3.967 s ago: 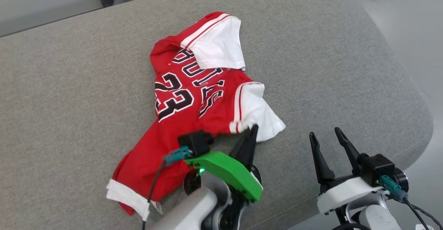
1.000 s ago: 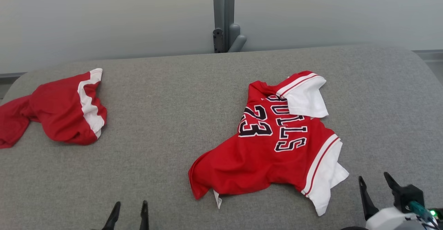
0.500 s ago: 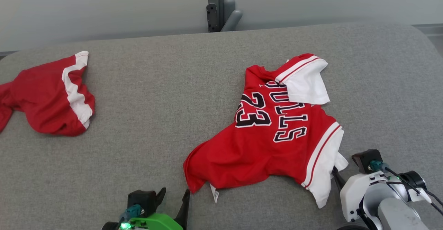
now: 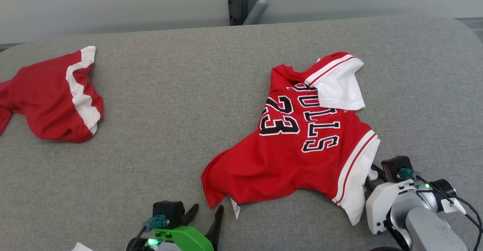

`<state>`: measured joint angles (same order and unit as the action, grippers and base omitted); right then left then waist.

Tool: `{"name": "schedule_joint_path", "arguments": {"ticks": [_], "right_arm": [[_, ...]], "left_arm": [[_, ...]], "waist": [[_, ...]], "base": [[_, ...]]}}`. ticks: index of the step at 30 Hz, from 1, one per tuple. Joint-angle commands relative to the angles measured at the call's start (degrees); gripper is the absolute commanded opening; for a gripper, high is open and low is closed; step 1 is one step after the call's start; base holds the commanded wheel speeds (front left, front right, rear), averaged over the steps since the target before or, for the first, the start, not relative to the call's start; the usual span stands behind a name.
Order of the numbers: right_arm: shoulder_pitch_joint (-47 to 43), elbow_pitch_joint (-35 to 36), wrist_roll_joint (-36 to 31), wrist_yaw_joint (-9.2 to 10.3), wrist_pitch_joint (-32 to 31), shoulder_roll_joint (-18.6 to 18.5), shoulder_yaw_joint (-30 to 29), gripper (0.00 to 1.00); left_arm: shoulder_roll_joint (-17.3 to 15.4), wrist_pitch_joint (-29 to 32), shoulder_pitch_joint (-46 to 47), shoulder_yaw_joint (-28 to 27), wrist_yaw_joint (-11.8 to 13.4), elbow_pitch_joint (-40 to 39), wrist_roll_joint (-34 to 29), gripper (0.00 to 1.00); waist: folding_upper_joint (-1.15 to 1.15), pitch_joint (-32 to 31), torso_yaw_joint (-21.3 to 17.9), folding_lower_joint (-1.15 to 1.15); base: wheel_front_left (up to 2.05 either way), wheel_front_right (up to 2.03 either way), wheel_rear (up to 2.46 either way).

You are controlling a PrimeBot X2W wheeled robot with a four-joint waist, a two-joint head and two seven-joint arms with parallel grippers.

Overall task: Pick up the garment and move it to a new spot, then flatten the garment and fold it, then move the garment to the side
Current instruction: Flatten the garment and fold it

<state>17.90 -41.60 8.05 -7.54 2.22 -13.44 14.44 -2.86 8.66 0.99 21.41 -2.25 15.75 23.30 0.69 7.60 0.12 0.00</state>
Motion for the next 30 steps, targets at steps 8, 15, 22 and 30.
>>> {"name": "schedule_joint_path", "arguments": {"ticks": [8,15,22,30], "right_arm": [[-0.2,-3.8,1.6,0.10,0.7,-0.4,2.4,0.40],[0.7,-5.3,3.1,0.11,0.7,-0.6,5.4,0.00],[1.2,-2.5,9.0,0.15,1.8,-3.2,5.0,0.00],[-3.2,13.9,19.0,0.10,0.4,-10.4,-2.9,0.00]], "left_arm": [[-0.1,-1.7,3.5,0.7,0.9,3.0,3.7,1.00],[-0.1,-3.8,6.1,2.7,0.1,8.6,5.9,0.22],[-0.2,-6.6,6.5,1.2,-2.1,9.9,10.2,0.00],[-5.4,0.2,-1.1,-2.0,-4.5,-11.2,21.4,0.00]], "waist": [[-0.69,0.5,-1.1,0.00],[-0.69,0.3,-2.6,0.00],[-0.69,-1.1,-3.9,0.00],[-0.69,-3.3,-5.9,0.00]], "base": [[0.00,0.00,0.00],[0.00,0.00,0.00],[0.00,0.00,0.00],[0.00,0.00,0.00]]}}
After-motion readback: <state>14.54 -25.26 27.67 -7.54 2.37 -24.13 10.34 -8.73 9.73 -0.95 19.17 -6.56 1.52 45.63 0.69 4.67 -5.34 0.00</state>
